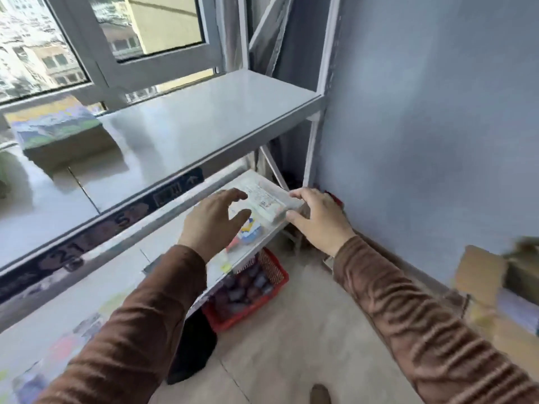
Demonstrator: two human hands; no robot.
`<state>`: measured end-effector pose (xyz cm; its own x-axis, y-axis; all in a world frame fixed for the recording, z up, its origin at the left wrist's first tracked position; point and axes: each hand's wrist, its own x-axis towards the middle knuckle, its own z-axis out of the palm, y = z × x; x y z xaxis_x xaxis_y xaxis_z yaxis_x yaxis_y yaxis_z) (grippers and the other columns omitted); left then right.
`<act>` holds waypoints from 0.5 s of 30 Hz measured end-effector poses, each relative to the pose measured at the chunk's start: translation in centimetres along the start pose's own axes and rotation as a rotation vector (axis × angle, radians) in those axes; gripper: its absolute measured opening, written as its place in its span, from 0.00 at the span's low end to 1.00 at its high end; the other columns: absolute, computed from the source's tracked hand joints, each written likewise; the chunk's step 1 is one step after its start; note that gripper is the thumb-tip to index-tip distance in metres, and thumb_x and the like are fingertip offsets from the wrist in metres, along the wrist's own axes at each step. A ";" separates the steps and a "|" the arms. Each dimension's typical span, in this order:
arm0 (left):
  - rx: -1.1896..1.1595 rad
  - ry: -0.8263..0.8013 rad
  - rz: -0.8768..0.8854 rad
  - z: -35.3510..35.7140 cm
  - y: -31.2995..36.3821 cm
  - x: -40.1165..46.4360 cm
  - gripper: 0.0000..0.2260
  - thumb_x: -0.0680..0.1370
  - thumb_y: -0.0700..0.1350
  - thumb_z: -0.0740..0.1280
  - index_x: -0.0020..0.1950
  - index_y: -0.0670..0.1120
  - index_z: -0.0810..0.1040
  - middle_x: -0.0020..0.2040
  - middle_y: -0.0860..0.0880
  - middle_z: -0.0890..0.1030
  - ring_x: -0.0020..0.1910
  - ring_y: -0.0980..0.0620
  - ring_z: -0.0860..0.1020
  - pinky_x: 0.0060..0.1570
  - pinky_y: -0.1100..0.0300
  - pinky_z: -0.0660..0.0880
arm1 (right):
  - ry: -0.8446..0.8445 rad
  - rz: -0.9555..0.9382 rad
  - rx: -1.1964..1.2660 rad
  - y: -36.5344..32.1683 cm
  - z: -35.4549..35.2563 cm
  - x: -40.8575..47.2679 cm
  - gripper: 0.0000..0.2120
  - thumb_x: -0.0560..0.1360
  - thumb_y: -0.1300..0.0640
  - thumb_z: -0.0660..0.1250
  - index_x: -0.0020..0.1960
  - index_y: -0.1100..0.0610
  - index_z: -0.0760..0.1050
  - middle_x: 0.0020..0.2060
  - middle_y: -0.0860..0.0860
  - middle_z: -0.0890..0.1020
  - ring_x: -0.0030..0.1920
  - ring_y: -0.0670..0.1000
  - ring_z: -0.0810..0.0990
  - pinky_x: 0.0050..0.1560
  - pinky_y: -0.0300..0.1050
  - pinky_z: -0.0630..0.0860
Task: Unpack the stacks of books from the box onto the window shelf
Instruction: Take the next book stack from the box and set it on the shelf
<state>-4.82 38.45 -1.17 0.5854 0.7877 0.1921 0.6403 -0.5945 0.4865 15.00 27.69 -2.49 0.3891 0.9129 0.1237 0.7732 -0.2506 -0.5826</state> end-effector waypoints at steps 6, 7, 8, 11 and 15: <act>-0.007 -0.181 0.180 9.8 12.1 -1.9 0.16 0.77 0.53 0.69 0.63 0.52 0.80 0.60 0.51 0.83 0.61 0.48 0.79 0.58 0.55 0.74 | 0.087 0.207 -0.057 11.4 -6.3 -10.1 0.20 0.76 0.50 0.68 0.67 0.53 0.74 0.63 0.53 0.80 0.64 0.56 0.77 0.64 0.50 0.72; -0.012 -0.216 0.201 11.6 14.5 -2.3 0.15 0.77 0.53 0.69 0.62 0.52 0.80 0.60 0.50 0.83 0.60 0.47 0.80 0.57 0.55 0.75 | 0.096 0.242 -0.065 13.5 -7.4 -11.9 0.20 0.76 0.50 0.68 0.67 0.53 0.74 0.63 0.53 0.79 0.64 0.56 0.77 0.64 0.50 0.72; -0.017 -0.249 0.224 13.4 16.9 -2.7 0.15 0.76 0.52 0.70 0.62 0.51 0.80 0.59 0.49 0.83 0.59 0.47 0.80 0.56 0.54 0.75 | 0.104 0.274 -0.074 15.7 -8.4 -13.6 0.20 0.76 0.50 0.68 0.67 0.53 0.74 0.63 0.53 0.79 0.64 0.56 0.77 0.64 0.51 0.71; -0.005 -0.338 0.300 19.0 23.8 -4.1 0.15 0.77 0.52 0.69 0.63 0.51 0.80 0.60 0.50 0.83 0.60 0.47 0.80 0.58 0.53 0.76 | 0.099 0.356 -0.096 22.2 -11.4 -18.8 0.21 0.77 0.48 0.67 0.68 0.51 0.72 0.66 0.52 0.78 0.66 0.56 0.75 0.66 0.52 0.71; -0.002 -0.438 0.322 26.3 32.4 -6.1 0.15 0.77 0.54 0.69 0.63 0.53 0.79 0.60 0.52 0.81 0.59 0.49 0.79 0.57 0.53 0.75 | 0.091 0.448 -0.079 30.8 -15.1 -25.0 0.21 0.78 0.47 0.66 0.69 0.51 0.71 0.66 0.50 0.76 0.67 0.54 0.72 0.65 0.50 0.69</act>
<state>25.42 10.08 -8.96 0.9044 0.4247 -0.0414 0.3940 -0.7937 0.4635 36.66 -7.73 -11.40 0.7330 0.6780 -0.0543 0.5535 -0.6410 -0.5317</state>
